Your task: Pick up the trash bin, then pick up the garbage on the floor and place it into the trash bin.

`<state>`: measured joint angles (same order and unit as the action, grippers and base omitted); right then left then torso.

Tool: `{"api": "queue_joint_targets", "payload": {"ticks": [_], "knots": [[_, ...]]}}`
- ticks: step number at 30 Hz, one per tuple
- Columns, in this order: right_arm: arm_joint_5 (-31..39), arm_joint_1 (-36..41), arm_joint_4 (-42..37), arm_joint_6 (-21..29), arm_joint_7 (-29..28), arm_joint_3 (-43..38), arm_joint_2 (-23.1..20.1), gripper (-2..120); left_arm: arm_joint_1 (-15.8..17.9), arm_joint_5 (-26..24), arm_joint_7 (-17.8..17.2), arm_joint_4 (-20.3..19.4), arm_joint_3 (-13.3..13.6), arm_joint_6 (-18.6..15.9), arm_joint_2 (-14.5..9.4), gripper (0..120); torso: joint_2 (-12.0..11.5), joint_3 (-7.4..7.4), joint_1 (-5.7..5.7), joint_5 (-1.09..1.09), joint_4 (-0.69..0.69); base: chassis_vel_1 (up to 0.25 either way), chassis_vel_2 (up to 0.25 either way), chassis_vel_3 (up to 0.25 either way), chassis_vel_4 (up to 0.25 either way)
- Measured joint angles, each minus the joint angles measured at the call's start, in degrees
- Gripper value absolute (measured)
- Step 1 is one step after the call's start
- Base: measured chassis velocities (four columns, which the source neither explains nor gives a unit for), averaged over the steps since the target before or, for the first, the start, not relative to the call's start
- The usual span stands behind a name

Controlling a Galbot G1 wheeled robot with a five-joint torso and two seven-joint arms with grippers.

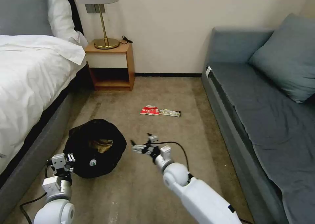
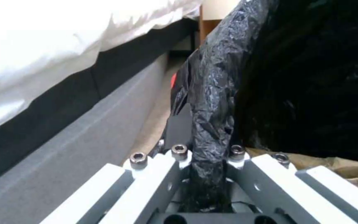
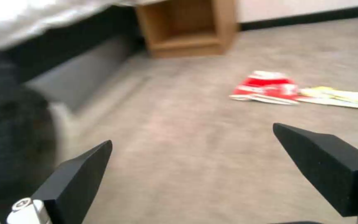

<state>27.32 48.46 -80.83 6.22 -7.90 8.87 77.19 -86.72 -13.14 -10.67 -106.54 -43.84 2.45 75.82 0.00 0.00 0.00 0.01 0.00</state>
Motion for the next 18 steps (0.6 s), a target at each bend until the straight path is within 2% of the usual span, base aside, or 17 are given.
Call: {"api": "queue_joint_targets", "payload": {"ticks": [11, 18], "knots": [[-0.5, -1.4, 5.1, 0.9, -0.4, -6.3, -0.7, 100, 0.1, 0.9, -1.2, 1.3, -0.5, 0.7, -0.1, 1, 0.0, 0.0, 0.0, 0.0, 0.0, 0.0, 0.0, 0.0, 0.0], [-0.5, -1.0, 5.4, 0.8, 0.0, -7.0, -0.8, 100, -0.2, 0.9, -1.2, 1.8, -0.6, 1.1, -0.2, 1, 0.0, 0.0, 0.0, -0.01, 0.0, -0.022, 0.015, 0.022, -0.015]]}}
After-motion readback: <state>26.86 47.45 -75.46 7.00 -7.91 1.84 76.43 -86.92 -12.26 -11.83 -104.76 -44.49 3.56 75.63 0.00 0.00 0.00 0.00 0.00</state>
